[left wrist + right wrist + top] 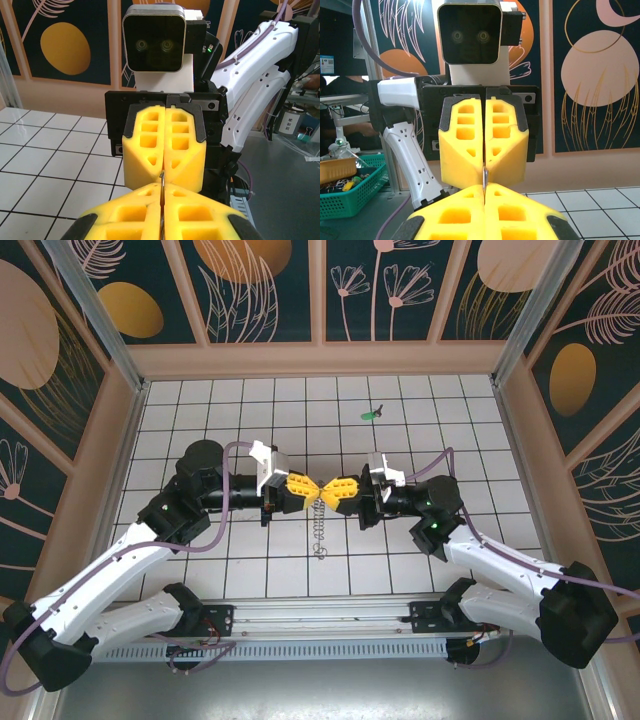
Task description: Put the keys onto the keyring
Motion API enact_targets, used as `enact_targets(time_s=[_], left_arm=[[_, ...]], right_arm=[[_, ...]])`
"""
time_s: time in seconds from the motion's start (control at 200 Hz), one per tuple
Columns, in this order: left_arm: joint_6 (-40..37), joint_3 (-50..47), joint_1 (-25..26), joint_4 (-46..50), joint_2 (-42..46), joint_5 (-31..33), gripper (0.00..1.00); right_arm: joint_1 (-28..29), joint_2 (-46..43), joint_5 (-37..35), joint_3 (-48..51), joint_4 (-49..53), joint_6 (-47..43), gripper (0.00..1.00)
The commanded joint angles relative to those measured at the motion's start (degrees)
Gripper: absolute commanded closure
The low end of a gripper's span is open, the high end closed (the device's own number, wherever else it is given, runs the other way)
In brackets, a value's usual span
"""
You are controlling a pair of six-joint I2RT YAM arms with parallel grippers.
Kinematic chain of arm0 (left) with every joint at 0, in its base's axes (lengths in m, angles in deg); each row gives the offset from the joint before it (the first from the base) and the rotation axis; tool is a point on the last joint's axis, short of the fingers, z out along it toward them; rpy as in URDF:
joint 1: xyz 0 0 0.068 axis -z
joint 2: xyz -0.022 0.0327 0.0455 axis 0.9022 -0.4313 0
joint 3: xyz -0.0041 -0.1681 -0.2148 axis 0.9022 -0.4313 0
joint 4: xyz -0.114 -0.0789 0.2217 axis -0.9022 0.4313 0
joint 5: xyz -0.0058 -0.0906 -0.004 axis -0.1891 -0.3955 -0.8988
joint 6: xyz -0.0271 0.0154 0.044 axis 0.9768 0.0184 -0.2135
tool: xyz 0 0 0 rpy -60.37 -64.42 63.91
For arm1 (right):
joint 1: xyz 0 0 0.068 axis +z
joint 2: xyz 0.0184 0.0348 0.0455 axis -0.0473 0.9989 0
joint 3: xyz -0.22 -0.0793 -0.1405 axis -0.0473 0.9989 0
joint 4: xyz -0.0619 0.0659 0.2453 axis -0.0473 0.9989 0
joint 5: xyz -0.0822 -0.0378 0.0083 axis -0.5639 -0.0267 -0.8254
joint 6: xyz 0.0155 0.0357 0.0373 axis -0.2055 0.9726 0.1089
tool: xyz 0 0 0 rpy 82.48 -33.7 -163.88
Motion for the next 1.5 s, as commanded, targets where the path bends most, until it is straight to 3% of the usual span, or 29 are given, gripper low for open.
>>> enact_targets(time_s=[0.0, 0.23, 0.445, 0.54, 0.621, 0.896, 1.126, 1.251, 1.491], left_arm=[[-0.89, 1.41, 0.14, 0.86, -1.07, -0.39, 0.92], [-4.29, 4.49, 0.20, 5.56, -2.13, 1.01, 1.00], [-11.01, 7.37, 1.83, 12.50, -2.27, 9.24, 1.00], [-13.82, 8.99, 2.23, 15.53, -1.63, 12.93, 1.00], [-16.25, 11.19, 2.46, 18.95, -1.48, 15.18, 1.00], [-23.90, 19.39, 7.40, 30.43, -2.96, 26.43, 1.00], [-29.36, 21.03, 12.79, 34.44, -5.41, 34.93, 1.00], [-30.57, 22.39, 13.61, 35.97, -6.43, 31.43, 1.00], [-29.16, 26.87, 13.54, 39.09, -7.95, 12.85, 1.00]], right_arm=[[-0.01, -0.17, 1.30, -0.48, -2.87, -0.75, 1.00], [-0.13, 0.17, 1.54, -0.47, -4.84, 0.00, 1.00], [-0.22, 0.75, 1.15, -1.09, -3.29, -0.80, 1.00], [-0.18, -0.54, -1.03, -0.93, 1.00, -2.83, 0.70], [-0.22, -2.62, -2.74, -0.84, 6.69, -5.45, 0.58], [-1.24, -11.94, -10.31, 1.19, 26.63, -11.26, 0.54], [-7.43, -15.26, -14.60, 3.91, 26.14, -7.26, 0.53], [-8.40, -14.01, -14.89, 3.78, 25.38, -6.67, 0.54], [-8.67, -13.64, -15.10, 4.90, 23.00, -4.22, 0.54]])
